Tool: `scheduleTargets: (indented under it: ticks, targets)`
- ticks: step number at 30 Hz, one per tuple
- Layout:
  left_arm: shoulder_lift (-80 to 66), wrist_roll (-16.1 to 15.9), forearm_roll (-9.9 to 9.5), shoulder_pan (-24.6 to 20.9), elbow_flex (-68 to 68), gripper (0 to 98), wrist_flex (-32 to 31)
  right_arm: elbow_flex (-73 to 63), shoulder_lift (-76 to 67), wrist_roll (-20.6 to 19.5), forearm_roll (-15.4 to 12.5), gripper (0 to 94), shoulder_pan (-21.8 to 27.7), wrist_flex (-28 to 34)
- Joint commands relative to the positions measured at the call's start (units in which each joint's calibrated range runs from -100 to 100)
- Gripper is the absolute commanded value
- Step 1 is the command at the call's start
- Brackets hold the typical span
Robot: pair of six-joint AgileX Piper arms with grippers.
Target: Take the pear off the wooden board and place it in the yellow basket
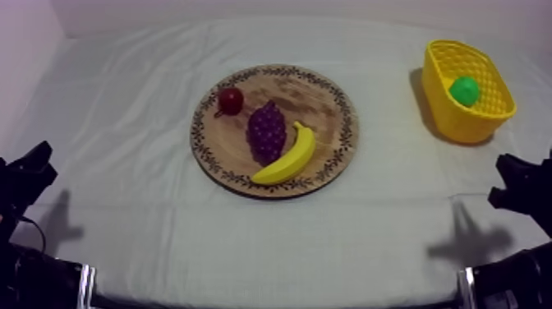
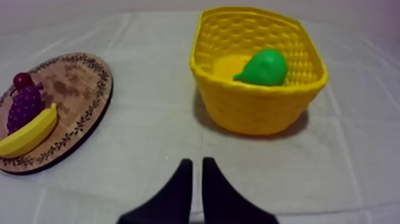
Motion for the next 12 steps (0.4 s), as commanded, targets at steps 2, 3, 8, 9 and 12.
scheduleTargets:
  ticks: [2,3,8,9,12]
  targets:
    - [0.0,0.0,0.00,0.0,0.0,0.1,0.0,0.5,-0.1,-0.3,-0.2,1.5,-0.1,-1.3]
    - [0.0,0.0,0.00,0.0,0.0,0.1,0.0,0.7,-0.1,-0.6,-0.2,1.2,-0.1,-1.5]
    - [0.0,0.0,0.00,0.0,0.0,0.1,0.0,1.5,-0.2,2.5,-0.4,0.5,0.5,-4.8]
    - [0.0,0.0,0.00,0.0,0.0,0.1,0.0,1.7,-0.2,3.8,-0.4,0.5,0.7,-5.4]
    - [0.0,0.0,0.00,0.0,0.0,0.1,0.0,1.9,-0.2,7.6,-0.4,0.4,0.9,-6.3]
